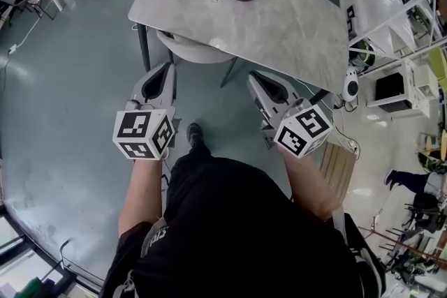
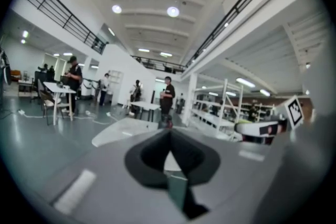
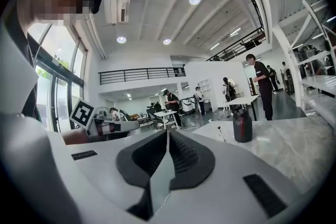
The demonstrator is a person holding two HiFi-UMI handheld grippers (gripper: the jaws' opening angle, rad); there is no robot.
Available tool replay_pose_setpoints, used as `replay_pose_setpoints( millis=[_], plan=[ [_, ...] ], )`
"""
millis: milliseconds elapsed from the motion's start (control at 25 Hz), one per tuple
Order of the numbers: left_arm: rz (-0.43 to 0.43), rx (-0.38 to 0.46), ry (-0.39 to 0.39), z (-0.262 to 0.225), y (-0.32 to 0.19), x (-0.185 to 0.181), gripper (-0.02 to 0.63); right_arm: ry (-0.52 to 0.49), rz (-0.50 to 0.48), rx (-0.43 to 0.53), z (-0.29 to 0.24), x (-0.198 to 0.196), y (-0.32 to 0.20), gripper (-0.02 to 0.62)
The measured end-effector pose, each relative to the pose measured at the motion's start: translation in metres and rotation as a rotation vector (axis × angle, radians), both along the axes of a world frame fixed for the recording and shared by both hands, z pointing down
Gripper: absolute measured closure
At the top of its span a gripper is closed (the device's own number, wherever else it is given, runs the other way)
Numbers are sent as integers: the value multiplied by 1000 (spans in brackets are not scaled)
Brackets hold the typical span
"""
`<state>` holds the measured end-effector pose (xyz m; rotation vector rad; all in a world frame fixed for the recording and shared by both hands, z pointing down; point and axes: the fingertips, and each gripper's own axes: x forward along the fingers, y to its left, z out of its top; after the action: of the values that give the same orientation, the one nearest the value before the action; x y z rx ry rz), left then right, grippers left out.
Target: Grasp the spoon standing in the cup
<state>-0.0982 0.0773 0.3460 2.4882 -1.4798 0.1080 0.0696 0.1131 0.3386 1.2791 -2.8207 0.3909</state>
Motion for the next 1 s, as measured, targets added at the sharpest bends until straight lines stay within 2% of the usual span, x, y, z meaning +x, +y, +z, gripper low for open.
replay_pose_setpoints(
  millis=[240,560,1000],
  plan=[
    [7,-21,-1,2,-84,-30,598,-12,0,-29,3,-33,-78,585],
    [54,-67,-1,21,-153,-54,598,-12,50,-55,11,-52,-143,586],
    [91,-98,20,31,-182,-43,598,-40,72,-92,26,-46,-170,588]
  ],
)
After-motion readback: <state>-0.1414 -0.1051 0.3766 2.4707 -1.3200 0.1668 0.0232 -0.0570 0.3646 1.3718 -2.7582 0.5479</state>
